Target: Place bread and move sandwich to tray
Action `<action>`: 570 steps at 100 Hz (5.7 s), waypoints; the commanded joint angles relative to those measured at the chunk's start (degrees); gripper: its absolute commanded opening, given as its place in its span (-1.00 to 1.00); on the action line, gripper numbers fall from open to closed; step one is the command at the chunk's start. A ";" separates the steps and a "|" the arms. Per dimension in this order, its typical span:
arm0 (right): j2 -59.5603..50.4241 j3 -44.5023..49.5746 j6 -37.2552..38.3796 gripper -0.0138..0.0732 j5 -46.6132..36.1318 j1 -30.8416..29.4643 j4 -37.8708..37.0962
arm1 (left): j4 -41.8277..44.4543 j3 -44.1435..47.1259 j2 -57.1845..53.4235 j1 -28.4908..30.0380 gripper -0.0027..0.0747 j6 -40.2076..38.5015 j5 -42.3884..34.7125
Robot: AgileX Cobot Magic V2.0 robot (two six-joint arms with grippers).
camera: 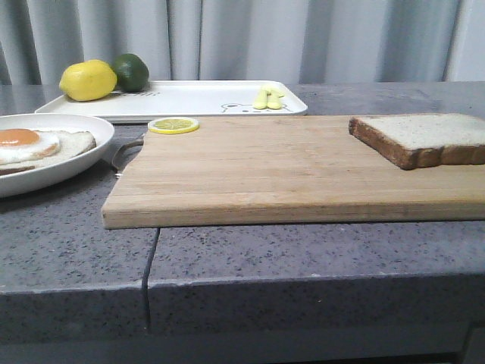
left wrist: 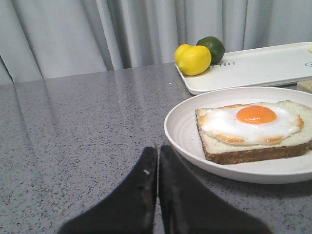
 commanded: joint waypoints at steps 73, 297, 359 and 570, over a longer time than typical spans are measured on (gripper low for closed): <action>-1.15 0.11 -0.24 -0.84 -6.03 -0.35 -0.61 | -0.47 0.79 -1.78 0.15 -0.98 -0.40 -6.08; 52.48 -45.72 4.37 0.33 22.33 -0.56 11.29 | -25.42 -56.36 52.07 0.15 -0.06 8.11 37.87; 67.18 -45.72 3.55 0.33 13.56 -8.54 24.22 | -25.42 -56.36 52.07 0.15 -0.06 8.11 39.13; 78.92 -45.67 -15.37 -0.84 13.37 -8.54 49.60 | -25.51 -56.36 52.07 0.15 -0.06 8.11 39.27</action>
